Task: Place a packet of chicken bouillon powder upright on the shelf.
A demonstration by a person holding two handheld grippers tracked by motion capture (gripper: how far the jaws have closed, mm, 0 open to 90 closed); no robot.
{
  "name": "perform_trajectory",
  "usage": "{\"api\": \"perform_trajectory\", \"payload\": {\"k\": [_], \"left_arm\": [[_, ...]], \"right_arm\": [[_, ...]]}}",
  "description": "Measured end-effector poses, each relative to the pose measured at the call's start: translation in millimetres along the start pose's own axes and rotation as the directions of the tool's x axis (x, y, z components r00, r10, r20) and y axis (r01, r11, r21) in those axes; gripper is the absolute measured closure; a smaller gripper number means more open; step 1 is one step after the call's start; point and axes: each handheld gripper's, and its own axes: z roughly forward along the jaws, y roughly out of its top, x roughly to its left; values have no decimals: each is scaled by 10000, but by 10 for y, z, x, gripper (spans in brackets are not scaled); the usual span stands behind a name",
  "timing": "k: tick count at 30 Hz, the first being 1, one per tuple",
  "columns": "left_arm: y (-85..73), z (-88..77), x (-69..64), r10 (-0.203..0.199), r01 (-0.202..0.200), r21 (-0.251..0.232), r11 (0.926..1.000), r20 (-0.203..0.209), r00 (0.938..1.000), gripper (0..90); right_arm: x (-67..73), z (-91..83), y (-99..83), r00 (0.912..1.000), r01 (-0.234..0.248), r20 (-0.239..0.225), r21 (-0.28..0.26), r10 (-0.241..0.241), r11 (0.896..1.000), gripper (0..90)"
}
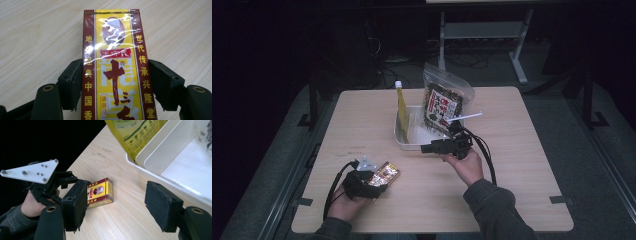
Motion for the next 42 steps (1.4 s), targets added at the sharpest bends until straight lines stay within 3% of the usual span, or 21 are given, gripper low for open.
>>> {"api": "perform_trajectory", "payload": {"k": [14, 27, 42], "left_arm": [[85, -66, -118, 515, -502, -681, 9964, 174, 9985, 324], [197, -134, -268, 842, -771, -1541, 9850, 398, 9957, 324], [271, -134, -416, 1210, -1042, -1967, 9749, 754, 9898, 324]], "right_arm": [[7, 16, -65, 9996, 8, -296, 477, 6, 9989, 351], [-6, 80, -83, 9985, -89, -529, 895, 137, 9959, 363], [-22, 157, -111, 9969, -135, -756, 1325, 237, 9911, 381]]}}
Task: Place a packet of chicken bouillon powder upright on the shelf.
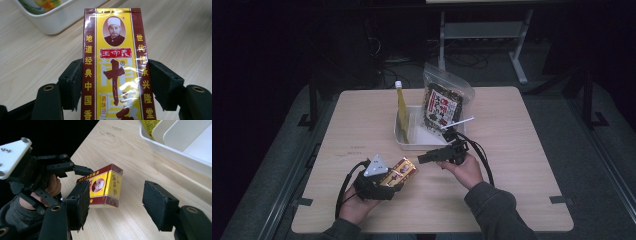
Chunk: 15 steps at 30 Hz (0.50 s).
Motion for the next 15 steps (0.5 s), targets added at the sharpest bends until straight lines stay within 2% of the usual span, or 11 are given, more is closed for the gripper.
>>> {"api": "perform_trajectory", "payload": {"k": [15], "left_arm": [[42, -1, -64, 317, -311, -257, 9992, 238, 9992, 324]], "right_arm": [[-65, 132, -21, 9973, -409, -571, 728, 452, 9965, 433]]}}
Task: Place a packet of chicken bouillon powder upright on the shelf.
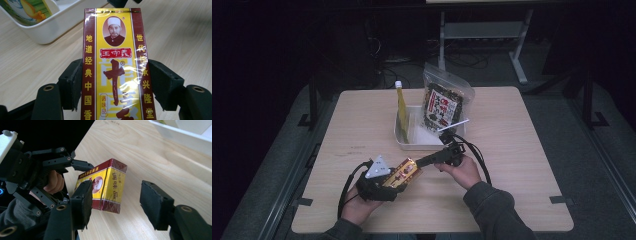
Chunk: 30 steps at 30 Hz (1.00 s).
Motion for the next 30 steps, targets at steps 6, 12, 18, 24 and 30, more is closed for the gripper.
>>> {"api": "perform_trajectory", "payload": {"k": [6, 12, 18, 24, 30], "left_arm": [[21, 4, -43, 192, -190, -97, 9998, 151, 9997, 324], [43, -3, -76, 330, -324, -266, 9991, 258, 9991, 324], [48, -2, -86, 422, -415, -265, 9988, 290, 9987, 324], [35, 30, -92, 530, -526, -114, 9985, 331, 9980, 323], [36, 49, -117, 857, -858, 41, 9963, 68, 9963, 322]], "right_arm": [[-18, 59, 1, 9993, -198, -311, 346, 209, 9992, 464], [-14, 119, -2, 9961, -337, -795, 699, 392, 9970, 533], [-23, 123, 4, 9917, -640, -1060, 866, 731, 9942, 568], [-31, 95, 12, 9851, -1108, -1199, 1068, 1234, 9881, 622], [-2, 79, 17, 9831, -1287, -1176, 997, 1401, 9867, 661]]}}
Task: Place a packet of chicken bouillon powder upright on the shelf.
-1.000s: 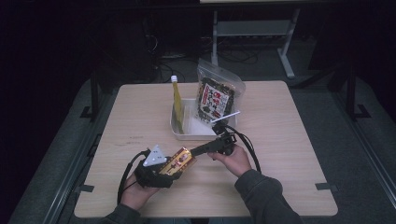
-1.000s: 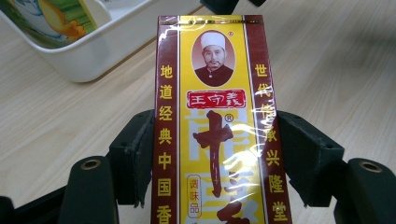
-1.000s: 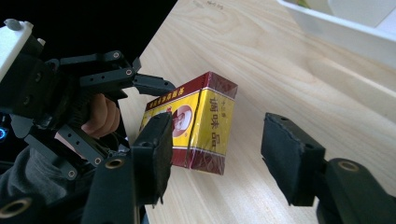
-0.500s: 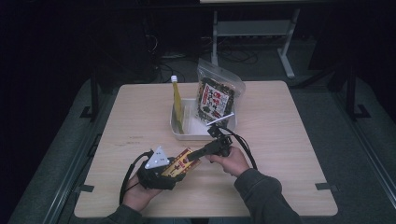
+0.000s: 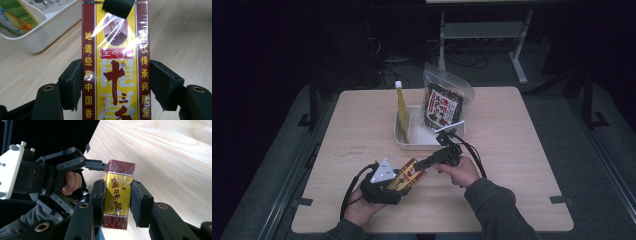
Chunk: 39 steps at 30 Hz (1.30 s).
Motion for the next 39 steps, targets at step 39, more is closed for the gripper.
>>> {"api": "perform_trajectory", "payload": {"k": [39], "left_arm": [[-170, -181, 317, -1488, 1465, -679, 9869, -302, 9884, 247]], "right_arm": [[517, -535, 156, 9451, 1417, 3120, -1247, -968, 9820, 682]]}}
